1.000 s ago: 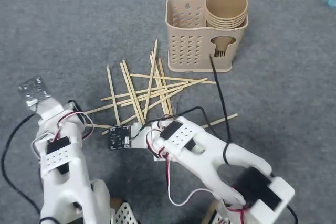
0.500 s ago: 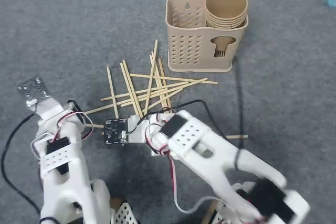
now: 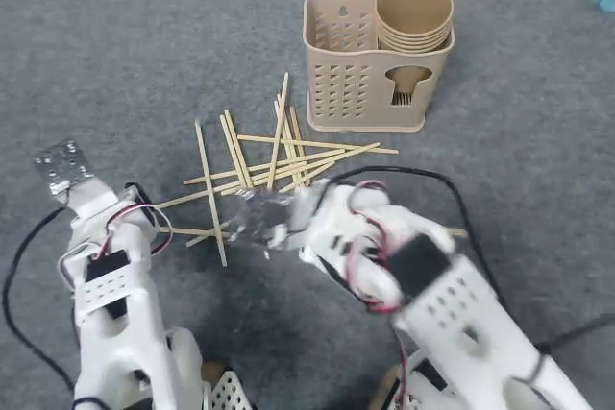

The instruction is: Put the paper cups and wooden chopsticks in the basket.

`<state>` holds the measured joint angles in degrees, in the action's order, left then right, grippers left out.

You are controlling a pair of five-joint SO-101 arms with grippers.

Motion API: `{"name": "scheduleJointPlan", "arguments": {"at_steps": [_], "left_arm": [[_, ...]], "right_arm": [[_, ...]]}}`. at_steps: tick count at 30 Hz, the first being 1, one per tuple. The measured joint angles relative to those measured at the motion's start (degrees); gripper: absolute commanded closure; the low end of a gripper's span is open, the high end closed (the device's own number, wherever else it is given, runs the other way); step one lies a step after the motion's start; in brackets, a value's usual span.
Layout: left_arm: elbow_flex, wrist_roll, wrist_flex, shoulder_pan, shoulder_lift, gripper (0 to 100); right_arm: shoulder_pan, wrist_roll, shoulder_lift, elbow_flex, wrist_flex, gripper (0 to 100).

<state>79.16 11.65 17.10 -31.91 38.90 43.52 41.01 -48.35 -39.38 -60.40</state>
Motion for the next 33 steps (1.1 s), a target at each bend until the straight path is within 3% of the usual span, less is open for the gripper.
{"name": "scheduleJointPlan", "arguments": {"at_steps": [5,8,15,22,33], "left_arm": [[0.00,-2.99,0.00,1.23,0.00,92],[0.00,-3.52,0.00,1.14,0.00,96],[0.00,-3.96,0.00,1.14,0.00,97],[0.00,-4.04,0.00,1.41,0.00,97],[0.00,-3.96,0.00,1.32,0.00,97]], "right_arm": [[-1.58,-19.34,-9.76,0.00,0.35,99.1],[-3.43,-25.58,-15.21,0.00,0.35,99.1],[-12.22,-34.99,-23.74,0.97,5.19,99.1],[-13.36,-44.40,-25.93,2.02,17.49,99.1],[-14.15,-47.47,-16.79,6.07,30.42,99.1]]}}
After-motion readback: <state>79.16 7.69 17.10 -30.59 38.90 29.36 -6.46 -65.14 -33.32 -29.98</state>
